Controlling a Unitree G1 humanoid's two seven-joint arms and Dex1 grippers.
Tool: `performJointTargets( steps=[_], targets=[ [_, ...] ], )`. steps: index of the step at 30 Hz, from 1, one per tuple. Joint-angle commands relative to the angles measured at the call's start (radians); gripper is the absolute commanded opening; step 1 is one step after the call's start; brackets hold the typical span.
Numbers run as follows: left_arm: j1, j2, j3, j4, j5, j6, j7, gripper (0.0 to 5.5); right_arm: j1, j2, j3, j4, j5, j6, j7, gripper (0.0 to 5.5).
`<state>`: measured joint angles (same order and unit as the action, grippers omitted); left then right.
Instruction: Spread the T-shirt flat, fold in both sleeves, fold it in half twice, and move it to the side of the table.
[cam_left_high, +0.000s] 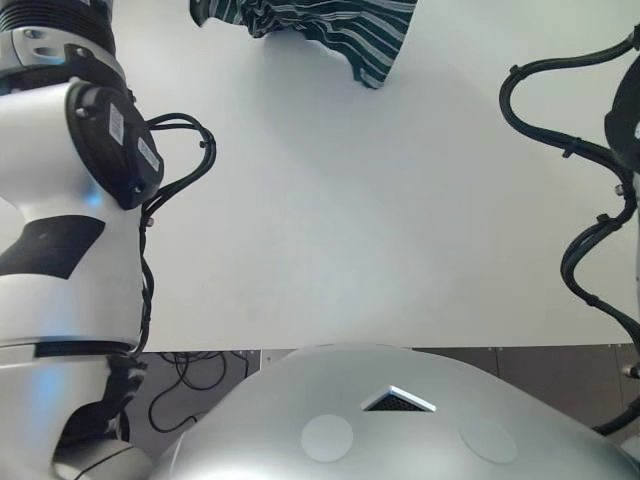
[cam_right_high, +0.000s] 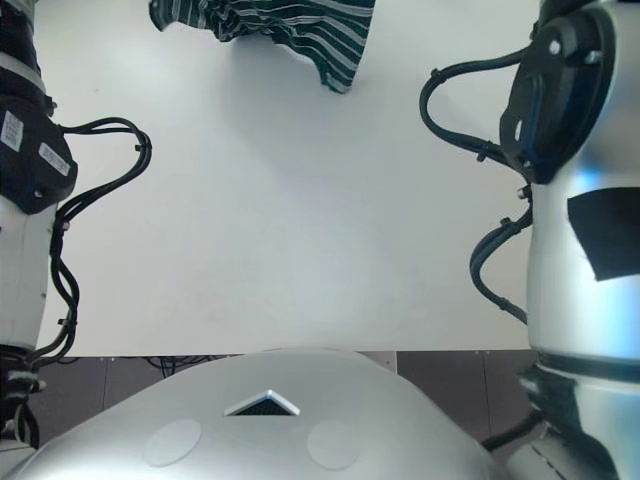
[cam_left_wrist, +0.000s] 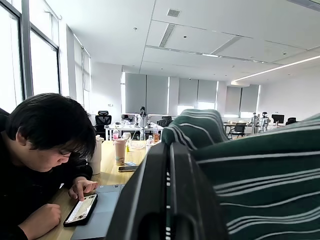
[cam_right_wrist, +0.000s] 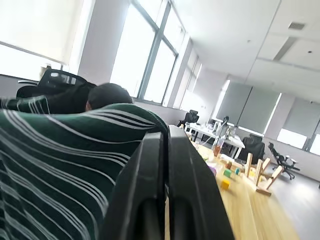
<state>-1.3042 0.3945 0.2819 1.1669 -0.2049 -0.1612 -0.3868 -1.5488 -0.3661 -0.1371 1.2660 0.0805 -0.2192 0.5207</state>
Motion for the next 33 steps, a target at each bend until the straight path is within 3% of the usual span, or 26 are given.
performJointTargets(
  steps=[1, 6, 13, 18, 25, 29, 33],
  targets=[
    [0.005, 0.020, 0.017, -0.047, -0.019, -0.004, -0.019, 0.01, -0.048, -0.009, -0.018, -0.020, 0.013, -0.017, 0.043, 0.00],
    [0.158, 0.018, -0.002, -0.284, -0.070, 0.104, -0.144, 0.01, 0.019, -0.023, -0.010, -0.058, 0.005, -0.021, 0.162, 0.00],
    [0.543, 0.134, 0.038, -0.972, -0.234, 0.485, -0.217, 0.01, 0.128, -0.092, -0.020, -0.209, 0.047, 0.071, 0.365, 0.00],
    [0.722, 0.220, 0.090, -1.291, -0.351, 0.684, -0.221, 0.01, 0.288, -0.162, 0.025, -0.541, 0.123, 0.282, 0.583, 0.00],
    [1.026, 0.354, 0.193, -1.653, -0.566, 0.925, -0.297, 0.01, 0.628, -0.389, 0.127, -1.224, 0.312, 0.720, 0.873, 0.00],
    [1.250, 0.436, 0.236, -1.839, -0.659, 1.006, -0.395, 0.01, 0.792, -0.510, 0.169, -1.456, 0.373, 0.819, 0.965, 0.00],
    [1.536, 0.517, 0.232, -1.980, -0.617, 1.005, -0.525, 0.01, 0.977, -0.626, 0.220, -1.636, 0.408, 0.838, 1.043, 0.00]
  ],
)
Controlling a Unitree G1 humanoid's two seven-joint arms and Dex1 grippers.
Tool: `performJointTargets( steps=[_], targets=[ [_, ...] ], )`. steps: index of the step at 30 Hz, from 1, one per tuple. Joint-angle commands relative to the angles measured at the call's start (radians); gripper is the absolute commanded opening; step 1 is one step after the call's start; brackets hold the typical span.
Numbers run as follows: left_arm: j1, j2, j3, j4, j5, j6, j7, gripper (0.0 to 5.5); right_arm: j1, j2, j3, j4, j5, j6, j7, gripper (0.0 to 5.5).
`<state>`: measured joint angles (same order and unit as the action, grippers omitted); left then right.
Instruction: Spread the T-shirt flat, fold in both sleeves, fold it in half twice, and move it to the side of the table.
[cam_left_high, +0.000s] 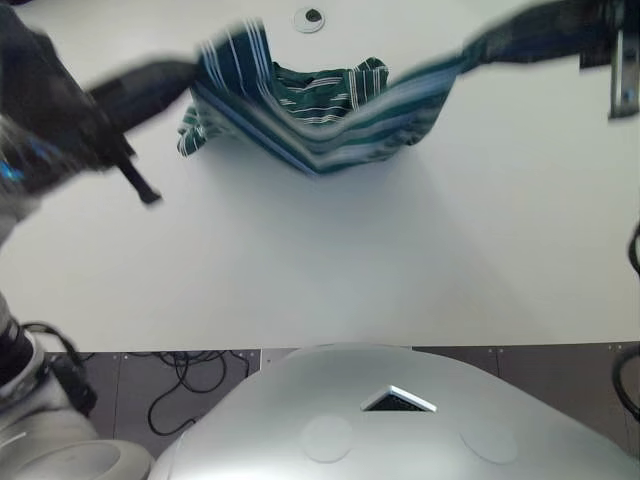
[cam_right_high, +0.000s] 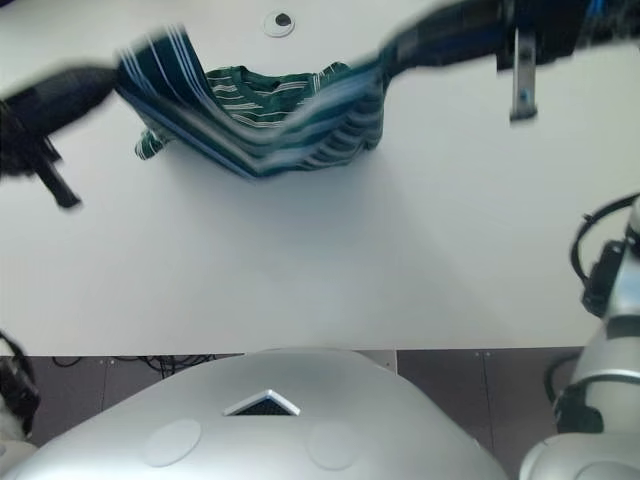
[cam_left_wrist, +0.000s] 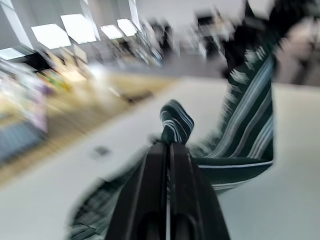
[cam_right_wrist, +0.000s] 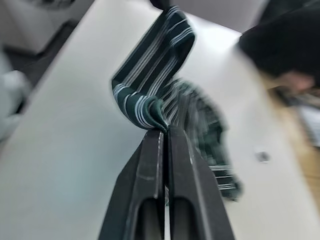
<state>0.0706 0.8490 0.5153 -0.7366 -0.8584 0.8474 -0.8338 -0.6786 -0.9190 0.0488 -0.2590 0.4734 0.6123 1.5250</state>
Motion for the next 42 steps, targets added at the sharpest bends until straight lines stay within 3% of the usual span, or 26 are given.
performJointTargets(
  steps=[1, 9, 13, 19, 23, 25, 28, 31, 35, 39, 42],
  targets=[
    [0.218, 0.081, -0.012, -0.096, 0.059, -0.009, -0.102, 0.01, 0.156, -0.090, 0.049, -0.152, 0.016, 0.007, 0.045, 0.00],
    [0.599, 0.165, -0.177, -0.055, 0.399, -0.227, -0.231, 0.01, 0.567, -0.239, 0.206, -0.306, -0.197, -0.201, 0.013, 0.00],
    [0.680, 0.184, -0.306, 0.041, 0.572, -0.360, -0.235, 0.31, 0.694, -0.186, 0.270, -0.299, -0.281, -0.236, -0.106, 0.00],
    [0.674, 0.187, -0.308, 0.110, 0.598, -0.411, -0.264, 1.20, 0.765, -0.173, 0.239, -0.339, -0.250, -0.194, -0.201, 0.99],
    [0.567, 0.151, -0.149, 0.186, 0.456, -0.375, -0.293, 1.20, 0.789, -0.210, 0.098, -0.414, -0.063, -0.079, -0.176, 0.99],
    [0.466, 0.120, -0.066, 0.219, 0.319, -0.315, -0.283, 1.20, 0.694, -0.190, 0.011, -0.381, 0.091, 0.014, -0.169, 0.99],
    [0.250, 0.041, -0.029, 0.287, 0.127, -0.211, -0.171, 1.20, 0.410, -0.042, -0.080, -0.194, 0.288, 0.173, -0.301, 0.99],
    [0.094, -0.048, -0.190, 0.318, 0.204, -0.162, 0.016, 0.92, 0.219, 0.165, -0.077, 0.012, 0.264, 0.240, -0.562, 0.69],
    [-0.035, -0.172, -0.416, 0.371, 0.409, -0.190, 0.231, 0.31, 0.196, 0.332, 0.065, 0.162, 0.072, 0.177, -0.775, 0.02],
    [-0.099, -0.218, -0.549, 0.446, 0.578, -0.222, 0.338, 0.01, 0.257, 0.357, 0.221, 0.257, -0.133, 0.050, -0.815, 0.00],
    [-0.129, -0.243, -0.577, 0.507, 0.647, -0.243, 0.379, 0.01, 0.282, 0.353, 0.222, 0.278, -0.174, 0.012, -0.805, 0.00]
  ],
)
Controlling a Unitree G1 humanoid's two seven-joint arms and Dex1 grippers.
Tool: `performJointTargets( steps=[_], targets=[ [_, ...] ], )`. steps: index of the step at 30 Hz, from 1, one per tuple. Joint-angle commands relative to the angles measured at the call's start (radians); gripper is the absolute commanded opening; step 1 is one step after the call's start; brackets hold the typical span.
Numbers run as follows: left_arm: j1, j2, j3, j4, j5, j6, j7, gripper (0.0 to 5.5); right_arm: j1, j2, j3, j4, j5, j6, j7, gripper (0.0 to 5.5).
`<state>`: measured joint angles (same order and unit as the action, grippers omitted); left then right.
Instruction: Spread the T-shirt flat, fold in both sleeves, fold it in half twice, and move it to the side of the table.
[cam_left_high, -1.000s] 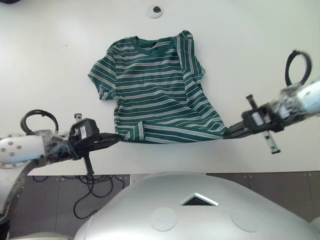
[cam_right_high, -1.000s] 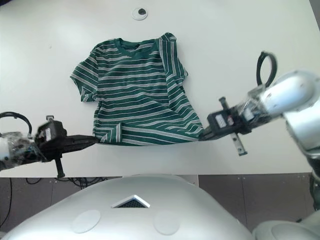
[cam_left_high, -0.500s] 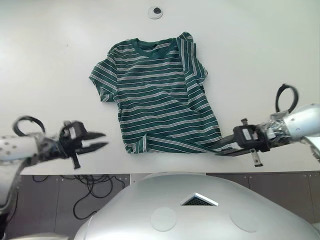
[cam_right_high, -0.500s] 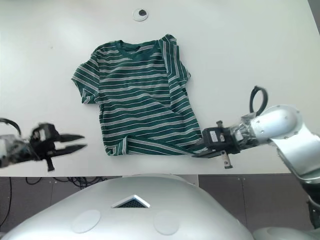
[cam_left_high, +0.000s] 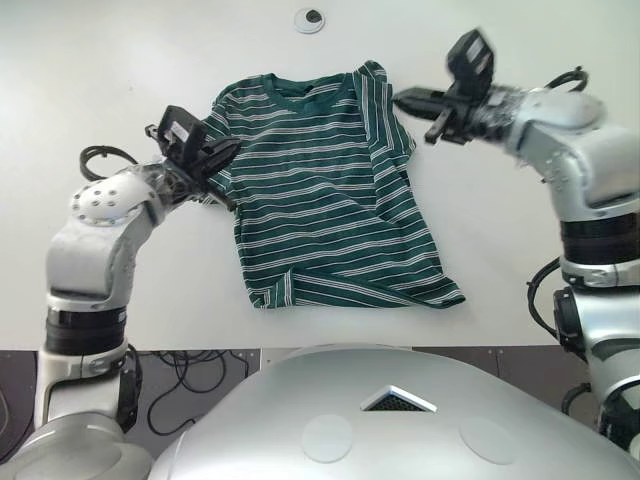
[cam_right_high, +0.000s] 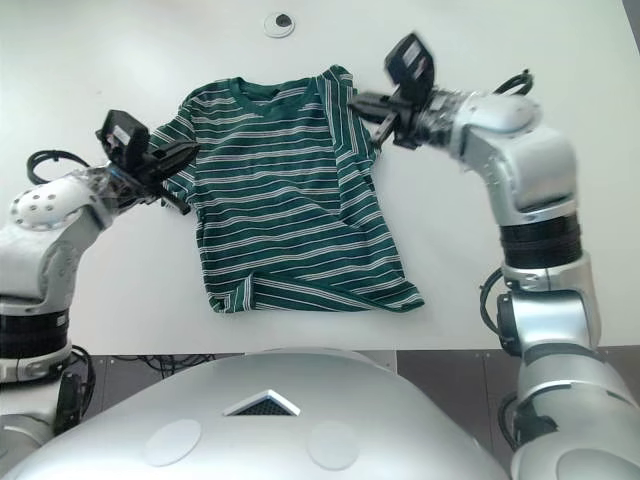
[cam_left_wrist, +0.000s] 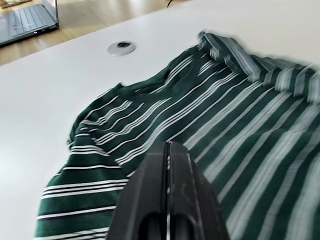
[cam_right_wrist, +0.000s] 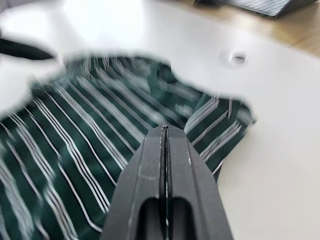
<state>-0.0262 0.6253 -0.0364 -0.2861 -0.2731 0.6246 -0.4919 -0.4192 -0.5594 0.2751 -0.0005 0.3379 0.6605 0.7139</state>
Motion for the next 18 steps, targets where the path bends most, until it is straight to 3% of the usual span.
performJointTargets(
  steps=[1, 8, 18],
  targets=[
    [-0.037, -0.025, -0.029, 0.072, 0.072, -0.024, 0.038, 0.01, 0.024, -0.005, -0.012, 0.021, -0.044, -0.041, 0.012, 0.00],
    [-0.005, -0.019, -0.126, 0.160, 0.160, -0.041, -0.002, 0.01, 0.016, 0.037, -0.013, 0.099, -0.092, -0.090, 0.005, 0.00],
    [0.002, -0.043, -0.135, 0.171, 0.188, -0.026, -0.012, 0.01, 0.009, 0.107, 0.051, 0.343, -0.250, -0.217, -0.040, 0.00]
  ],
)
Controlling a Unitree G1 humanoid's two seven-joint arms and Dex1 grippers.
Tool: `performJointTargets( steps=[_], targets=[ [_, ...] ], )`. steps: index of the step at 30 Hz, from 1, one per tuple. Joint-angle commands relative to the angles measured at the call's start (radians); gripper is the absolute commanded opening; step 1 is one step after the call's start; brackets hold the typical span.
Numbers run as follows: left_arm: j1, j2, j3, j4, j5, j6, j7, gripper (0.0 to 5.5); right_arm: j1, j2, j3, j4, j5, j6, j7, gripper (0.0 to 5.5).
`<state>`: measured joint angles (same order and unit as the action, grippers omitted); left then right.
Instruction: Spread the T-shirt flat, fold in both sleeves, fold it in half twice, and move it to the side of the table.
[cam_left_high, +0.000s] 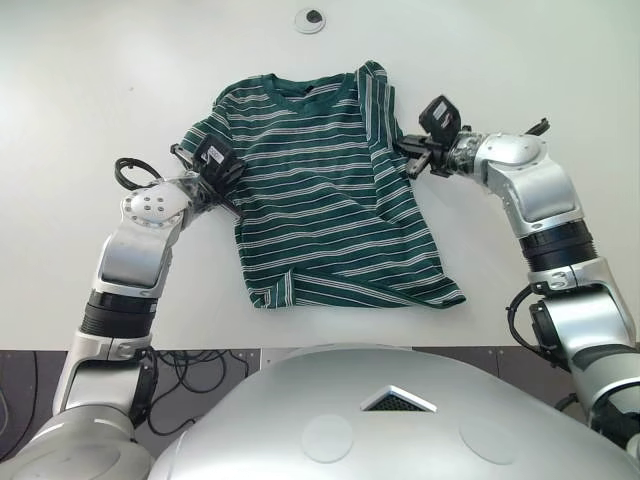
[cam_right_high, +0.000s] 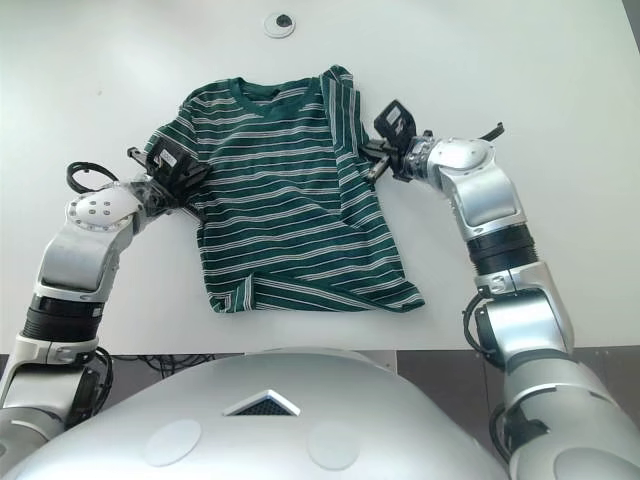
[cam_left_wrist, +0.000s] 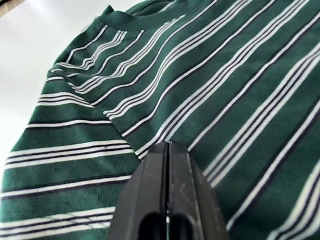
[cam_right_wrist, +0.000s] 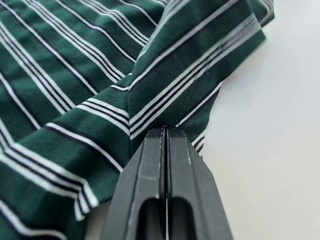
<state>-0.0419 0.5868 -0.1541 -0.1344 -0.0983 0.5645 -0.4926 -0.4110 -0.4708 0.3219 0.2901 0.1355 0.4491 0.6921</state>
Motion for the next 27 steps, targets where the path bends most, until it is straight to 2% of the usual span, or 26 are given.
performJointTargets(
  steps=[1, 7, 12, 21, 27],
  targets=[
    [0.020, -0.004, -0.018, 0.029, 0.019, 0.051, -0.009, 0.01, 0.000, 0.017, -0.011, 0.061, -0.050, -0.005, -0.024, 0.00],
    [0.051, -0.005, -0.034, 0.066, 0.069, 0.083, 0.024, 0.01, 0.071, -0.048, -0.103, 0.035, -0.045, 0.097, -0.036, 0.00],
    [0.054, -0.033, 0.006, 0.060, 0.064, 0.075, 0.068, 0.01, 0.159, -0.091, -0.149, -0.055, -0.046, 0.187, -0.052, 0.00],
    [-0.020, -0.097, 0.100, 0.072, 0.038, -0.004, 0.115, 0.01, 0.182, -0.097, -0.172, -0.200, -0.059, 0.267, -0.091, 0.00],
    [0.025, -0.085, 0.091, 0.012, 0.027, 0.035, 0.076, 0.01, 0.211, -0.211, -0.123, -0.281, -0.064, 0.326, 0.009, 0.00]
  ],
)
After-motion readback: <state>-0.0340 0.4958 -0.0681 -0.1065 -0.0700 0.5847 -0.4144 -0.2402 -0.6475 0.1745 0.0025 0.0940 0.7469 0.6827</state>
